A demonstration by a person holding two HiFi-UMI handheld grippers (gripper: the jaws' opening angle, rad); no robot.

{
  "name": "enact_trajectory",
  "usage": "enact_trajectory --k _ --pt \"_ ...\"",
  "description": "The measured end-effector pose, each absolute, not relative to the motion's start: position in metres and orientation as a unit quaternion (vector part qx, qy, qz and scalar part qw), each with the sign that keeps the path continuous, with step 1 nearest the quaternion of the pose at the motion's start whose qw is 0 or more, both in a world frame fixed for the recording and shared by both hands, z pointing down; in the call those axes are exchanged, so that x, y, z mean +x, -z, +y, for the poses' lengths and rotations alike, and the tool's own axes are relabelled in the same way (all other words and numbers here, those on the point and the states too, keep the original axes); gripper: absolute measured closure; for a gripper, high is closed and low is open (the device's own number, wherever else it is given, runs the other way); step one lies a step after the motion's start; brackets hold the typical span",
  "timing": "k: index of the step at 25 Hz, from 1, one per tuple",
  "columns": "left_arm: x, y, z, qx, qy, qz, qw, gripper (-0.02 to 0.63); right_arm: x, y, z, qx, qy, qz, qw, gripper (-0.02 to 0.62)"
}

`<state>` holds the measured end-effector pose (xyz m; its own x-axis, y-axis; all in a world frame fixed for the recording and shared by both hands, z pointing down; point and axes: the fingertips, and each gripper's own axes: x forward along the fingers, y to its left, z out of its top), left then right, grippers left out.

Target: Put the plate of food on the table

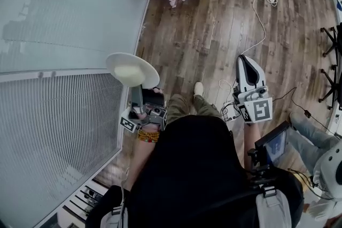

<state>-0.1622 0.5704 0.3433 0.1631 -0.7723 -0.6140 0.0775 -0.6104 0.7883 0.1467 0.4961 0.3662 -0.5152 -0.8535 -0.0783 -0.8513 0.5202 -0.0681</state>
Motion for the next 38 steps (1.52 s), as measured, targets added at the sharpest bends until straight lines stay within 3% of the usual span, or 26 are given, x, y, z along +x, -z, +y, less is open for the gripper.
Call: enact_trajectory --k 18,38 --pt "-0.179 -0.351 0.464 0.672 0.609 -0.224 0.357 0.589 0.145 -0.377 0.432 -0.522 -0.002 0.853 0.030 0.581" --pt "-0.253 -0.354 0.245 0.645 0.621 -0.199 0.398 0.589 -0.018 -0.345 0.244 -0.447 -0.019 0.894 -0.040 0.581"
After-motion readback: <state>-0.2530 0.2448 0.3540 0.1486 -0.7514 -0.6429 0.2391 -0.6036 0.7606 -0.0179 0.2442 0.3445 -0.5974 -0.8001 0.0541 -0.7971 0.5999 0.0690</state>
